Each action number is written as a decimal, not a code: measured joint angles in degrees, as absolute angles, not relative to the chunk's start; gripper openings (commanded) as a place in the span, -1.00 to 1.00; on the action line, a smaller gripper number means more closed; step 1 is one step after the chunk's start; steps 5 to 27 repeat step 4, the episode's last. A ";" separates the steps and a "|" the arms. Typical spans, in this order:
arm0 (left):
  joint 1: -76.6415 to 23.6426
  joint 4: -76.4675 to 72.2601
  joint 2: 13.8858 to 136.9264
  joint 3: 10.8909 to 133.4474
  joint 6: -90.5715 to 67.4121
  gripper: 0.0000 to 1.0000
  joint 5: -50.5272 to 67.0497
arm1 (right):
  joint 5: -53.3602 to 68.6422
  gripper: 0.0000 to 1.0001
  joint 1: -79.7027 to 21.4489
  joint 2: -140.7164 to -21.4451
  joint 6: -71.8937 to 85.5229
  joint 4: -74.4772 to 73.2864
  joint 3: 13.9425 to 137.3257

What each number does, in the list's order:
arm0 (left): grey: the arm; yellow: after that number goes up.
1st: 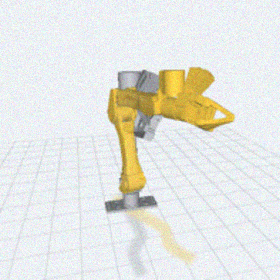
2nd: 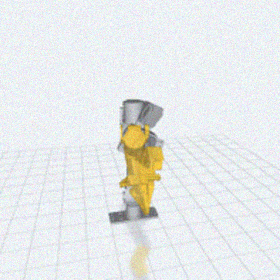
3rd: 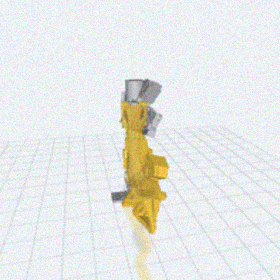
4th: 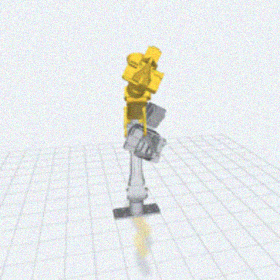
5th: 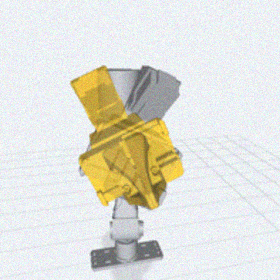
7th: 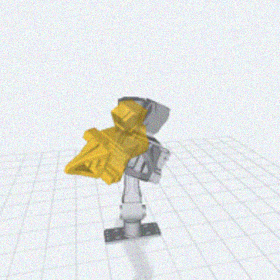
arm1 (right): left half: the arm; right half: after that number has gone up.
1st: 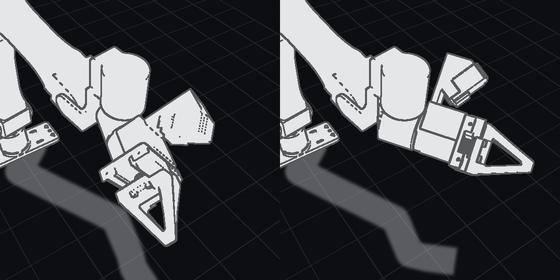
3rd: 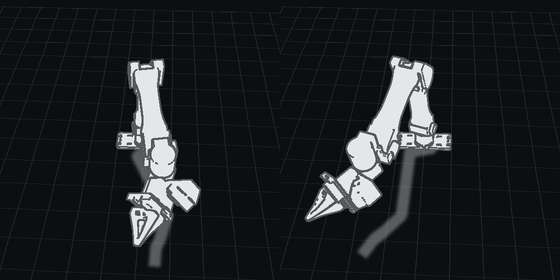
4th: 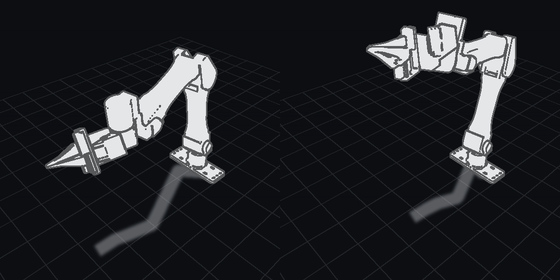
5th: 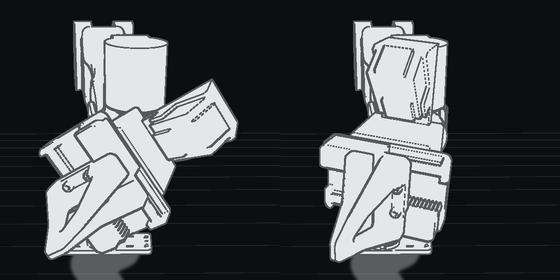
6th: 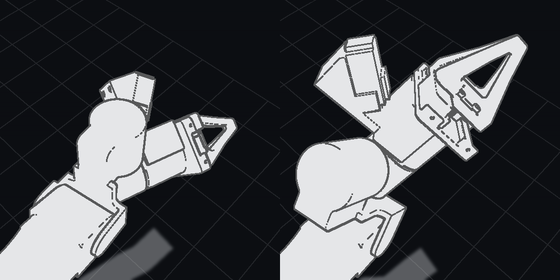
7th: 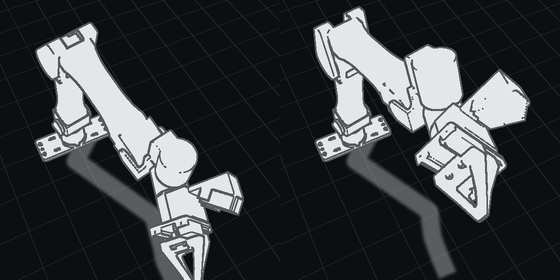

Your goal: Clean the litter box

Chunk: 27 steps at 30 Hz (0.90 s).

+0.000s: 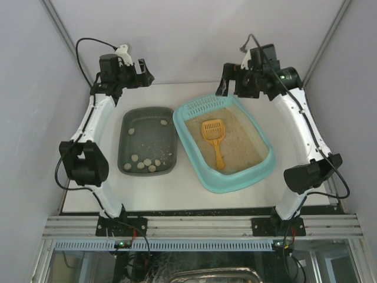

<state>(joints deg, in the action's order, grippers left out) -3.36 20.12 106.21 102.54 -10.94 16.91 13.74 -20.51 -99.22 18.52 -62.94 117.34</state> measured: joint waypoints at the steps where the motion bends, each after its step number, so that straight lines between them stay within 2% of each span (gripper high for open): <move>1: -3.79 19.40 104.22 100.88 -10.83 0.99 16.19 | 12.69 1.00 -20.25 -99.44 19.46 -63.48 120.22; 4: -5.52 18.11 98.65 96.62 -10.48 0.99 12.93 | 10.15 1.00 -20.03 -98.45 20.93 -63.66 122.56; 27: -5.52 18.11 98.65 96.62 -10.48 0.99 12.93 | 10.15 1.00 -20.03 -98.45 20.93 -63.66 122.56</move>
